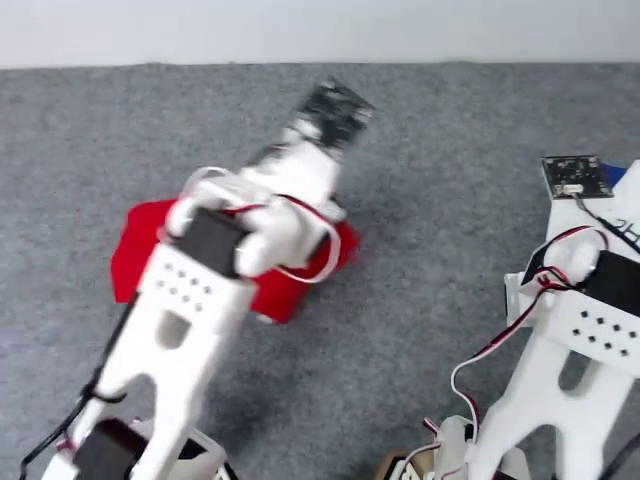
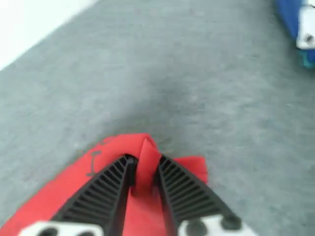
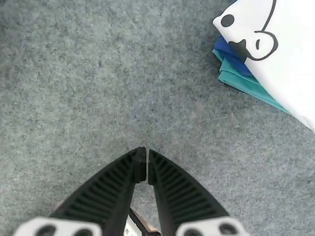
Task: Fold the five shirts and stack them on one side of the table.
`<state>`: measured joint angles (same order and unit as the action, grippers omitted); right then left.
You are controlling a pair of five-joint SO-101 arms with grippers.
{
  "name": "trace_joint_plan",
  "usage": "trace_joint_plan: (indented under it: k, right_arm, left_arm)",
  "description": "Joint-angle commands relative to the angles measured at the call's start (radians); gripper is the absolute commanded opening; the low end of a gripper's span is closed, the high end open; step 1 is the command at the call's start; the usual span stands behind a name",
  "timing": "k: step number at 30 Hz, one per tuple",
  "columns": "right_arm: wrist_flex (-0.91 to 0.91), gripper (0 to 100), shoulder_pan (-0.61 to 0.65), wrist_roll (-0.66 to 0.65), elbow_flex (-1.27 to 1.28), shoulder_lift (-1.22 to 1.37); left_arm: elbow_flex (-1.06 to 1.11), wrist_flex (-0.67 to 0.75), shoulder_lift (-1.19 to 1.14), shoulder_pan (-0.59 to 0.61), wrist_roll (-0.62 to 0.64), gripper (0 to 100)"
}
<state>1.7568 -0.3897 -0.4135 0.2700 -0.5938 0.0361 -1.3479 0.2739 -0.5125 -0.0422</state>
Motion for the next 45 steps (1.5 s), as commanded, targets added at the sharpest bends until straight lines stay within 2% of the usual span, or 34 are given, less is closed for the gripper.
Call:
trace_joint_plan:
  k: [1,4,7,10,14,18,22,26,29,33,39,45]
  right_arm:
    - [0.036,0.9,0.004,-0.012,-0.006,-0.033]
    - [0.036,0.9,0.004,-0.012,-0.006,-0.031]
    - [0.036,1.1,0.007,-0.012,-0.006,-0.024]
    - [0.036,1.2,0.013,-0.012,-0.006,-0.022]
    - [0.036,1.2,0.096,-0.011,0.012,-0.022]
    - [0.036,1.2,0.272,-0.011,0.049,-0.022]
    - [0.038,1.1,0.539,-0.011,0.098,-0.022]
    - [0.035,1.2,0.796,-0.011,0.195,-0.007]
    - [0.021,1.3,0.926,-0.011,0.265,0.056]
    - [-0.059,5.0,0.957,-0.012,0.27,0.145]
    - [-0.196,22.7,0.989,-0.012,0.27,0.274]
    - [-0.314,22.6,0.989,-0.011,0.27,0.438]
  left_arm:
    - [-0.042,0.008,-0.069,-0.052,-0.049,2]
    - [-0.053,-0.058,-0.109,-0.068,-0.068,12]
    - [-0.107,-0.104,-0.107,-0.061,0.074,24]
    - [-0.194,-0.16,-0.11,-0.04,0.094,26]
    - [-0.28,-0.221,-0.112,0.048,0.089,26]
    - [-0.286,-0.279,-0.109,0.216,0.035,26]
    - [-0.282,-0.338,-0.117,0.439,-0.061,25]
    - [-0.245,-0.318,-0.11,0.651,-0.068,22]
    - [-0.209,-0.322,-0.109,0.755,-0.112,21]
    - [-0.156,-0.321,-0.109,0.856,-0.138,21]
    - [-0.096,-0.318,-0.109,0.953,-0.144,21]
    - [-0.028,-0.247,-0.109,0.997,-0.144,21]
